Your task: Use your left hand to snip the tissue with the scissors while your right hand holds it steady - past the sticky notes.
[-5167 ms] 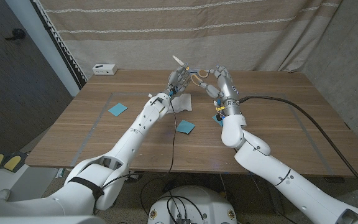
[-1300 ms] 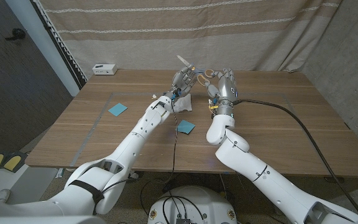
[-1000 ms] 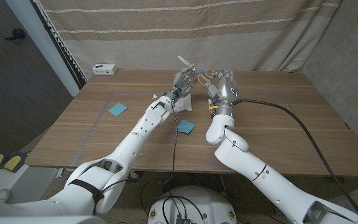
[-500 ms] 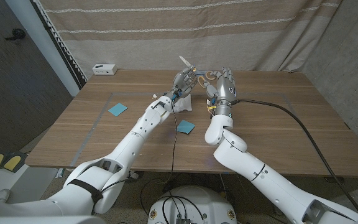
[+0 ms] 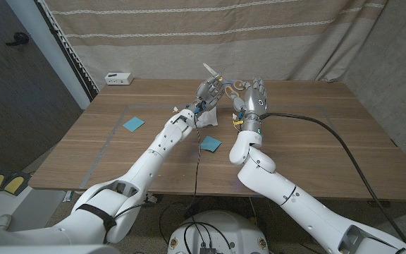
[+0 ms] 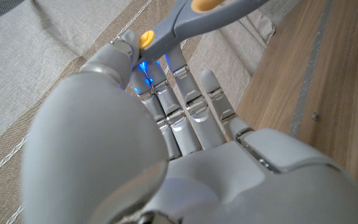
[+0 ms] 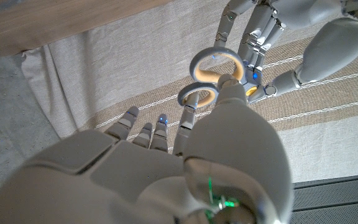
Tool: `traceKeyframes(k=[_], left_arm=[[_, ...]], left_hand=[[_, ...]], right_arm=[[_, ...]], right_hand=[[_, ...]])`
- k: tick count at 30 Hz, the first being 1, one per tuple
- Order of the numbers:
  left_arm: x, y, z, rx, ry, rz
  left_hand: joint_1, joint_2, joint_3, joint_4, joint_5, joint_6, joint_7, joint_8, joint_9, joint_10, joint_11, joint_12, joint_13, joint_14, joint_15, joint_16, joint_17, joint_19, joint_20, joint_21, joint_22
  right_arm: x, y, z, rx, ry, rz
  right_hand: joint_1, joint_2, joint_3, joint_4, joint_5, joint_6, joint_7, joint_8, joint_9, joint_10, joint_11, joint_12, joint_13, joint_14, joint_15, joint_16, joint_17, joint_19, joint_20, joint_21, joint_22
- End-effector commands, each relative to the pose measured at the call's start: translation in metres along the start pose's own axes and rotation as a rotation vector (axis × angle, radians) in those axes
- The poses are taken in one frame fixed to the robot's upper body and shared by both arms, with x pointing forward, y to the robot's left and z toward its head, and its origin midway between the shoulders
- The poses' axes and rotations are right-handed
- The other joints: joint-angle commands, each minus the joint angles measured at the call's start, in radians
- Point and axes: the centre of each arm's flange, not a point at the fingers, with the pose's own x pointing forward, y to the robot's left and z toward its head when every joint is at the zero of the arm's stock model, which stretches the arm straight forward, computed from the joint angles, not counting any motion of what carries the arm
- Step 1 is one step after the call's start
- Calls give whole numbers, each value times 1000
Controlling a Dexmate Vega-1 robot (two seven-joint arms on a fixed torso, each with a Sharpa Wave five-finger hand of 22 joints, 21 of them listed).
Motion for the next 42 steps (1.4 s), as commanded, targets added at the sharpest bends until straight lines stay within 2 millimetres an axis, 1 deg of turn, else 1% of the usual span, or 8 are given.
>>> traceKeyframes(k=[1, 5, 9, 18, 28, 33, 36, 42], left_arm=[[-2, 3, -1, 1, 9, 1], [-2, 1, -1, 4, 15, -4], [-2, 1, -2, 4, 23, -8], [-1, -1, -5, 4, 27, -21], [-1, -3, -6, -3, 30, -40], [-1, -3, -8, -5, 44, -41], [-1, -1, -10, 2, 45, -30], [-2, -2, -10, 13, 31, -29]], left_hand=[[32, 38, 11, 6, 5, 11, 5, 8, 8, 7, -5, 10, 2, 85, -78, 5, 5, -7, -117, 3, 2], [31, 38, 12, 6, 5, 10, 4, 9, 8, 7, -5, 11, 2, 85, -78, 5, 5, -8, -116, 3, 2], [31, 38, 12, 6, 5, 7, 3, 8, 9, 6, -5, 12, 2, 85, -78, 5, 5, -7, -116, 3, 2], [31, 38, 13, 6, 5, 10, 3, 10, 10, 5, -5, 12, 1, 84, -79, 5, 5, -8, -116, 4, 2], [31, 38, 13, 6, 5, 8, 4, 10, 12, 5, -5, 14, 1, 85, -79, 5, 5, -9, -116, 5, 2], [31, 37, 13, 5, 5, 6, 4, 9, 12, 6, -6, 15, 1, 86, -79, 6, 5, -8, -116, 6, 3], [32, 37, 14, 5, 5, 6, 4, 10, 13, 6, -5, 16, 0, 86, -79, 6, 5, -8, -117, 7, 3], [32, 37, 14, 5, 4, 7, 5, 10, 13, 6, -6, 17, 0, 86, -79, 6, 5, -7, -117, 8, 3]], right_arm=[[-2, -1, 0, -53, 35, -29], [-3, 0, 1, -71, 43, -33], [-3, 1, 2, -85, 44, -34], [-3, 0, 4, -99, 39, -26], [-3, 0, 4, -121, 35, -22], [-4, 1, 6, -176, 20, -64], [-7, 2, 11, -216, 8, -94], [-5, 3, 9, -237, 25, -85]], right_hand=[[3, -16, -12, 2, 9, 24, 9, 7, 5, 21, 0, 9, 2, 11, 3, 8, 1, 13, 3, 5, 1], [6, -18, -14, 1, 10, 46, 14, 14, 6, 32, -2, 13, 1, 18, 3, 8, 0, 16, 6, 4, 0], [9, -20, -16, -1, 11, 49, 12, 14, 6, 39, -3, 15, 1, 21, 2, 8, 0, 20, 8, 4, 0], [5, -34, -27, 0, 11, 31, 23, 4, 6, 33, 3, 11, 1, 20, 7, 5, 0, 21, 13, 2, 0], [-6, -47, -40, 4, 10, 27, 20, 0, 6, 32, 2, 10, 1, 19, 9, 3, 0, 21, 10, 0, 0], [-9, -50, -46, 5, 10, 34, 20, 1, 7, 40, 2, 12, 1, 21, 8, 3, 0, 22, 12, -1, 0], [-8, -54, -52, 4, 13, 51, 23, 5, 8, 65, 4, 21, 1, 36, 13, 7, 0, 47, 1, 6, 0], [-3, -55, -54, 2, 15, 53, 23, 5, 8, 70, 2, 22, 1, 39, 10, 7, 0, 50, 0, 6, 0]])
